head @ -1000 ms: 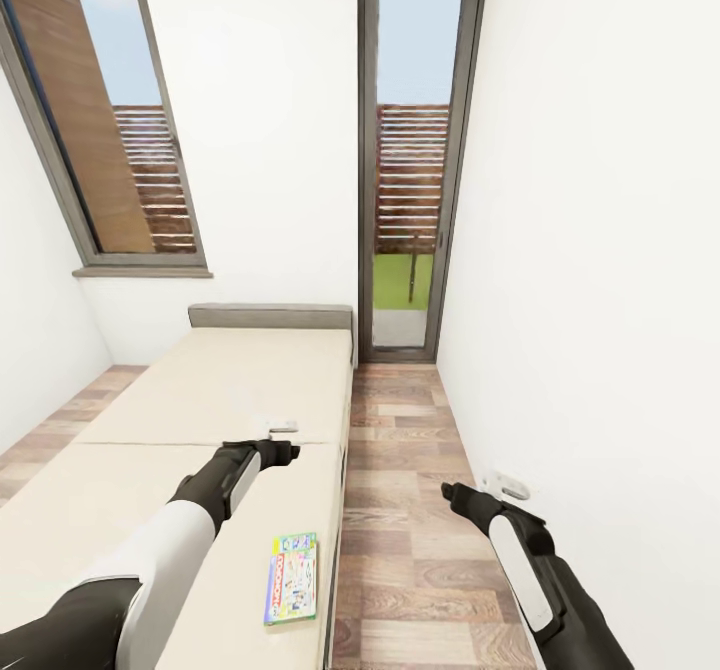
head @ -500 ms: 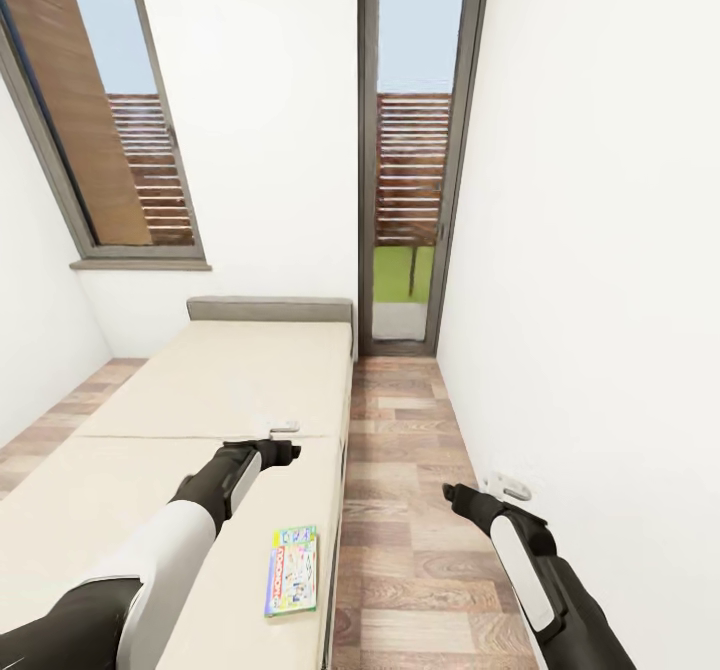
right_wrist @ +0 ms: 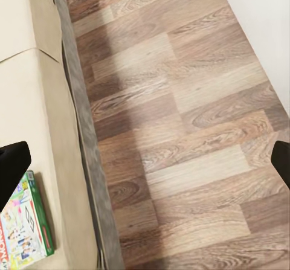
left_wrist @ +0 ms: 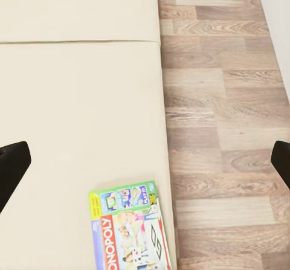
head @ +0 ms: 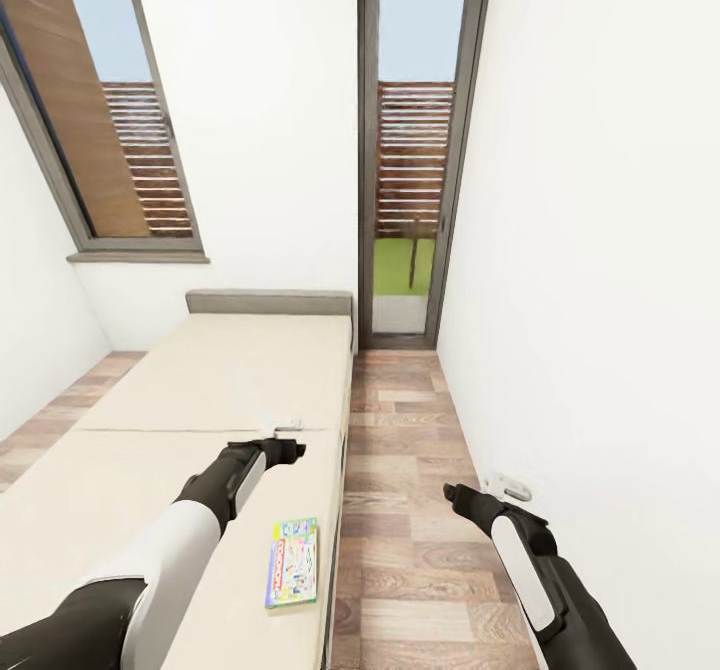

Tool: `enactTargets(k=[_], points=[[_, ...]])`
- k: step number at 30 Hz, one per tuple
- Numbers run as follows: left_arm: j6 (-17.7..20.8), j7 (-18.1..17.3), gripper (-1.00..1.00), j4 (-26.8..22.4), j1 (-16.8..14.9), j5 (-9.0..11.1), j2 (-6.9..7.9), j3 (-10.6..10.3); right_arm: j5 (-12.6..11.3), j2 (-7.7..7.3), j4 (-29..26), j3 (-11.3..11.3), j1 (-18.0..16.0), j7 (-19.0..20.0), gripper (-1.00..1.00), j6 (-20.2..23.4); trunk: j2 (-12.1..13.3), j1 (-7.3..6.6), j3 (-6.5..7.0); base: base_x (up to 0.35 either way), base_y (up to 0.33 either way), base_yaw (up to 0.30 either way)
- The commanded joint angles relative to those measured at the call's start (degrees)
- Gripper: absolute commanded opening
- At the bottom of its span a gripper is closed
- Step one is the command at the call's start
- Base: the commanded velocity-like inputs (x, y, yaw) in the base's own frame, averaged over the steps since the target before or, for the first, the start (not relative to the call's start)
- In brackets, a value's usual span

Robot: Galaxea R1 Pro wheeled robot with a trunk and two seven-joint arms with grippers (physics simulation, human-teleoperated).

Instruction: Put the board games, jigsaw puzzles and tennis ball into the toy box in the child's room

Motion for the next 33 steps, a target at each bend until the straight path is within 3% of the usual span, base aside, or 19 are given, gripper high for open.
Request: enactTargets(k=[1, 33], points=[[0.22, -0.29, 1.00, -0.11, -0.04, -0.58, -0.09, 0.47, -0.59, -0.01, -0.08, 0.07, -0.05, -0.56, 1.00, 0.11, -0.14, 0.04, -0.23, 0.000, 0.000, 0.000], [-0.29, -0.30, 1.00, -0.11, -0.04, -0.66, -0.08, 0.27, -0.57, -0.17, -0.03, -0.03, -0.05, -0.51, 1.00, 0.20, -0.14, 0.04, -3.23, 0.000, 0.000, 0.000]])
